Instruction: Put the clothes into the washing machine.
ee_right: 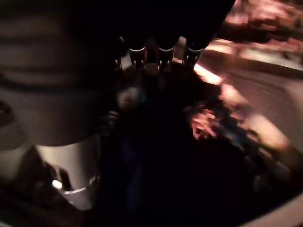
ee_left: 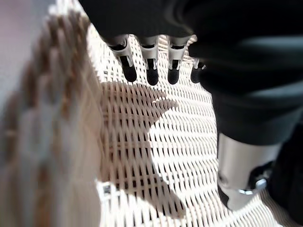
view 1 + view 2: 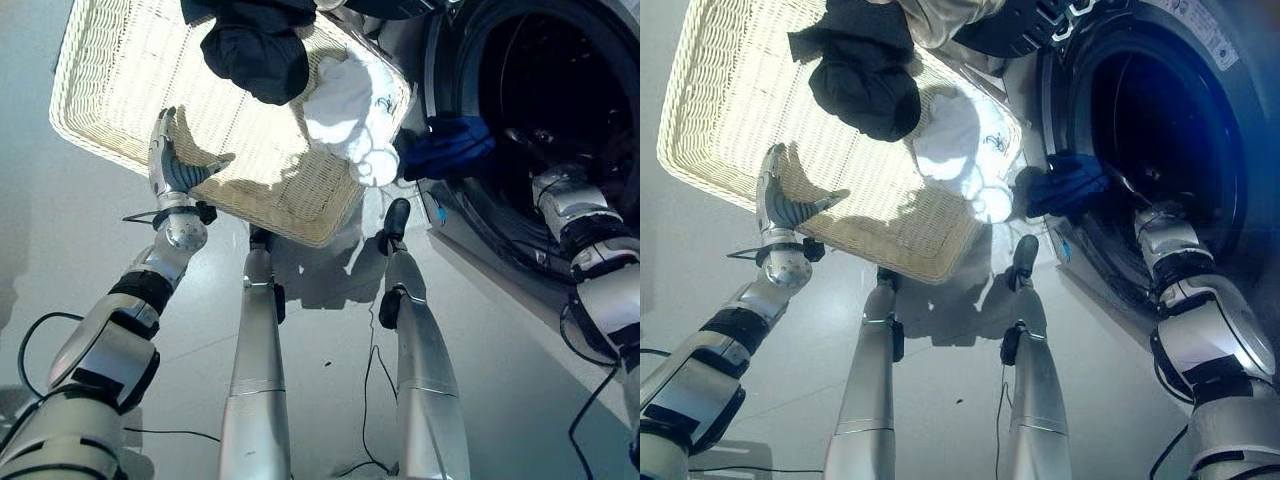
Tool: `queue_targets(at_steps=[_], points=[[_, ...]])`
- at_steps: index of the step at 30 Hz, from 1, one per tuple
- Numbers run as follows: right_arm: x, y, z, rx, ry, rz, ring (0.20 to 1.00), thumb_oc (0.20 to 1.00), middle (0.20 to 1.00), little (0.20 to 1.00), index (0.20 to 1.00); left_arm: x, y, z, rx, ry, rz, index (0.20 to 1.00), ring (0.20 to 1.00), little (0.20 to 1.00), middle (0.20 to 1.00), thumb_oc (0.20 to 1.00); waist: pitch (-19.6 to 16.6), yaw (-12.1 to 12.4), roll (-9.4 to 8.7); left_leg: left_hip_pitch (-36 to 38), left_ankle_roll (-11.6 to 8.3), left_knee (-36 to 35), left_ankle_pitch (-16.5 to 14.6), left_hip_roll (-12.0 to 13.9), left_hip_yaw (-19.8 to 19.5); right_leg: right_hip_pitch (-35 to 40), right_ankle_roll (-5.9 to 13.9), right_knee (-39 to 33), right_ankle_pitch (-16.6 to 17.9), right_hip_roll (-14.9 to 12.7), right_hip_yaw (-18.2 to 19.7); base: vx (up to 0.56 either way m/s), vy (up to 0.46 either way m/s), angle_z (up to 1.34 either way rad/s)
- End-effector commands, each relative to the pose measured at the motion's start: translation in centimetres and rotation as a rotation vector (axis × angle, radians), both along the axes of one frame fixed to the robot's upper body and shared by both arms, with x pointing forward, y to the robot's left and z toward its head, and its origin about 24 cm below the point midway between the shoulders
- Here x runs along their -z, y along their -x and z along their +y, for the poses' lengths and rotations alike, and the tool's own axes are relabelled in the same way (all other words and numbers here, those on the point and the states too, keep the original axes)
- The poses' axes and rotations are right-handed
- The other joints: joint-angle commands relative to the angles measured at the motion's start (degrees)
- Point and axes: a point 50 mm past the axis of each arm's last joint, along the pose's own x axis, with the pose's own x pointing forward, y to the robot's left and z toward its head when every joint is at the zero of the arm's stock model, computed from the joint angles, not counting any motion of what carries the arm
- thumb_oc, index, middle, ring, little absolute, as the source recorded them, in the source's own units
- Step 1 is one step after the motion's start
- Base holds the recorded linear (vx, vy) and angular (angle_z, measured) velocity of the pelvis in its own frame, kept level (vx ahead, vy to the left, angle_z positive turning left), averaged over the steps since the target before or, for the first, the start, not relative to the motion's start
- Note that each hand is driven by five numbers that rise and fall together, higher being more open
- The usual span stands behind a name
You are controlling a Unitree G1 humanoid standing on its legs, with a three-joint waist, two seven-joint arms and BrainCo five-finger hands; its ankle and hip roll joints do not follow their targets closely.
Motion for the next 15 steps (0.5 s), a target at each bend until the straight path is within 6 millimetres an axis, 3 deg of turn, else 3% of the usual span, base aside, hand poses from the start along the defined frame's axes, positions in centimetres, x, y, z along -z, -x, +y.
queue_targets(at_steps=[1, 8, 15], points=[[-4.6, 2.2, -2.8, 0.134, 0.218, -0.02, 1.0, 1.0, 1.0, 1.0, 1.0, -1.4, -0.1, -0.2, 0.005, 0.027, -0.065, 1.0, 1.0, 1.0, 1.0, 1.0, -1.4, 2.4, -0.54, 4.4, 6.37, -5.4, 1.1, -3.6, -0.4, -0.3, 3.57, 6.2, -2.3, 0.8, -2.3, 0.0, 0.0, 0.0], [-2.4, 1.1, -0.6, 0.064, 0.362, 0.021, 1.0, 1.0, 1.0, 1.0, 1.0, -1.4, -0.2, -1.2, 0.011, 0.038, -0.088, 1.0, 1.0, 1.0, 1.0, 1.0, -1.4, 1.9, 0.28, 4.2, 6.29, -6.3, 1.3, -3.8, 0.4, -1.1, 3.58, 6.1, -2.5, 0.7, -2.0, 0.0, 0.004, 0.01], [-0.4, -0.1, 3.0, -0.057, 0.5, 0.024, 1.0, 1.0, 1.0, 1.0, 1.0, -1.5, -0.5, -2.4, 0.018, 0.052, -0.115, 1.0, 1.0, 1.0, 1.0, 1.0, -1.4, 1.2, 0.92, 3.5, 5.92, -6.7, 1.5, -3.8, 1.0, -2.5, 3.71, 6.4, -2.7, 0.5, -1.3, 0.0, 0.005, 0.01]])
